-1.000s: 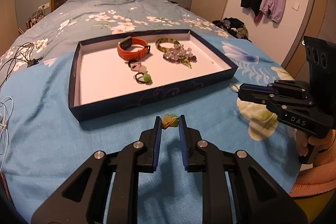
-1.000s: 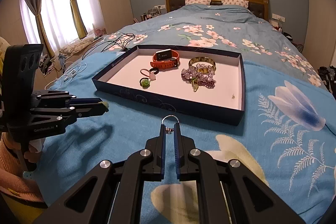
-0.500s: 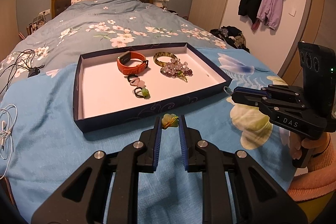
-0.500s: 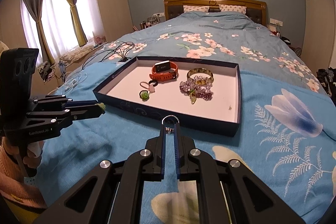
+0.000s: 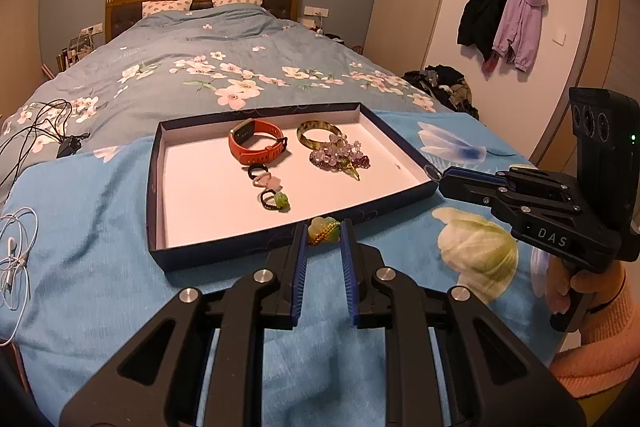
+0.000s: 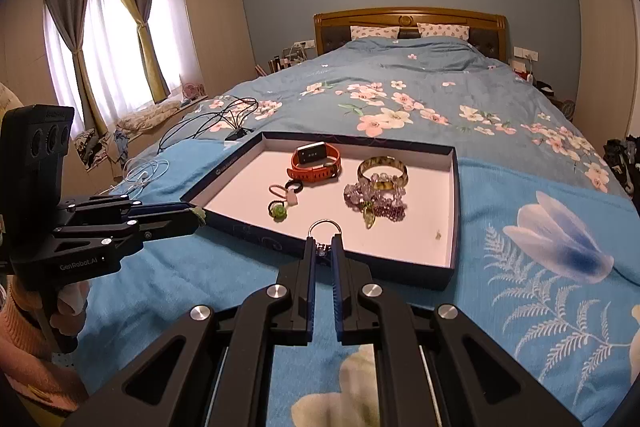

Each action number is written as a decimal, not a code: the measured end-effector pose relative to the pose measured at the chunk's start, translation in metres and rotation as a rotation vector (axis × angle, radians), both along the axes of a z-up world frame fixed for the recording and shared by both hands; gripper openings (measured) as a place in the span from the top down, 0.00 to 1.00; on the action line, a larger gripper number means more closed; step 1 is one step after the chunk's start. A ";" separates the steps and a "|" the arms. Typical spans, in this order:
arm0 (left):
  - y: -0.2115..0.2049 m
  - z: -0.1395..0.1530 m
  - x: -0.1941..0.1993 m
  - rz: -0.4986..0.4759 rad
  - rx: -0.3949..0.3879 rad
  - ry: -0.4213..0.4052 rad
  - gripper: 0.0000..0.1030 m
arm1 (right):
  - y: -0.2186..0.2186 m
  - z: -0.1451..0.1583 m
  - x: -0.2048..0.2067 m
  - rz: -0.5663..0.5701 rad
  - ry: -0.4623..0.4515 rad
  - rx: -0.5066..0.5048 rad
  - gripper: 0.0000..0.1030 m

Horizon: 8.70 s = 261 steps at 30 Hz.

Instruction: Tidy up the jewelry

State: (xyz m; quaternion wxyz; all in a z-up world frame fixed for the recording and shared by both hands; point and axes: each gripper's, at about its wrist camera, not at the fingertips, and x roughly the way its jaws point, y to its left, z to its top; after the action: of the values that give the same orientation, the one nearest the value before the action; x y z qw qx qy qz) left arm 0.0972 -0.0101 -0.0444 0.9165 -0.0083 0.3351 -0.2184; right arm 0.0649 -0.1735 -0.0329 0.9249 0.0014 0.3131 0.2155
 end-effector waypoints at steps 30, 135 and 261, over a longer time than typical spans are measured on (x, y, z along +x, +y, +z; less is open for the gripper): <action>0.005 0.012 0.014 0.036 -0.018 -0.042 0.84 | 0.001 0.017 0.016 0.002 -0.044 0.022 0.94; -0.011 -0.023 0.096 0.145 0.079 0.000 0.57 | 0.008 -0.025 0.094 -0.051 0.126 -0.046 0.75; 0.016 0.051 -0.099 0.419 0.049 -0.501 0.05 | -0.009 0.031 -0.060 -0.267 -0.390 0.027 0.06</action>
State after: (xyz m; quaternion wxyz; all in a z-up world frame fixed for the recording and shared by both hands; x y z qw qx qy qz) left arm -0.0015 0.0063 0.0066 0.9954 -0.0012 0.0951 -0.0124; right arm 0.0045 -0.1830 -0.0017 0.9881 0.0136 0.1225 0.0915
